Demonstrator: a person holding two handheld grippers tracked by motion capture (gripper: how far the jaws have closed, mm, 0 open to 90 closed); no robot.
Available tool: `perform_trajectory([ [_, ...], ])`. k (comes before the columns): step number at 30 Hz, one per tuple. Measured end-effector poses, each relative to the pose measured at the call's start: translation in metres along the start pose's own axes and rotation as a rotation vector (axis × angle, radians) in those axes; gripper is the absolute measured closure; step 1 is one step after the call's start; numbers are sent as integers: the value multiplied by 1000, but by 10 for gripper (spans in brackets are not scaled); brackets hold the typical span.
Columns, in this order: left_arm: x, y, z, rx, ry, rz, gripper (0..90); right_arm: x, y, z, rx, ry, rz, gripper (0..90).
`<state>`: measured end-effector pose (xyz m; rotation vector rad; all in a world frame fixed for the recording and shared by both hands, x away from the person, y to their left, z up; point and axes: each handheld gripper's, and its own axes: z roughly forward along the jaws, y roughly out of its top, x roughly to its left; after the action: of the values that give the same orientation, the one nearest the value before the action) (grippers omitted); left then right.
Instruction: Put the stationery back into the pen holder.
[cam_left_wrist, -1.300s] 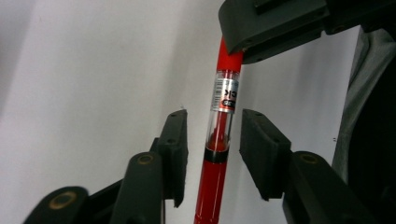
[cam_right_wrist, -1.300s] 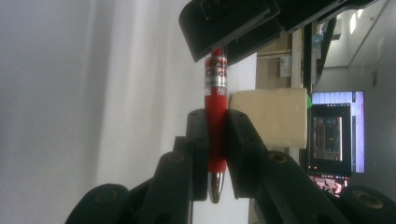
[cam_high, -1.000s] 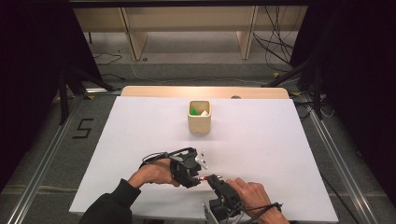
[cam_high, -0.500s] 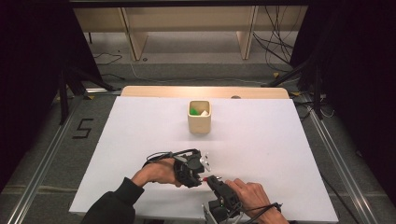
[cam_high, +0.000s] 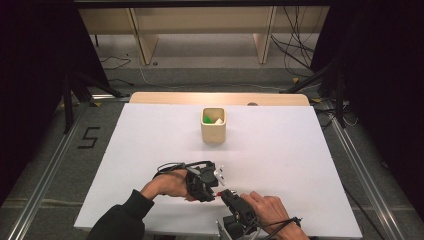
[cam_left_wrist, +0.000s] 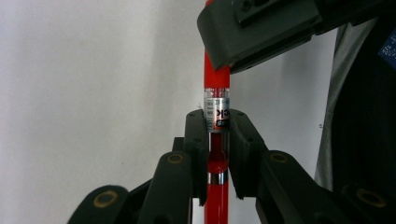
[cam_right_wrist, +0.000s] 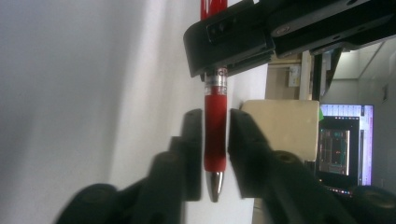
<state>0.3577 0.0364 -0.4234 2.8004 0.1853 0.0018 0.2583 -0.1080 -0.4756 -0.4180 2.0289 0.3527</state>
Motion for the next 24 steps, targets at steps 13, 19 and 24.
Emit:
perform_trajectory([
  [13,11,-14,-10,-89,42,-89,789,-13,-5,-17,-54,-8,187,423],
  [19,21,-26,-20,-248,123,-221,788,-27,-25,-21,-73,27,509,381],
  [24,32,-35,-28,-405,207,-360,788,-38,-45,-23,-128,82,823,334],
])
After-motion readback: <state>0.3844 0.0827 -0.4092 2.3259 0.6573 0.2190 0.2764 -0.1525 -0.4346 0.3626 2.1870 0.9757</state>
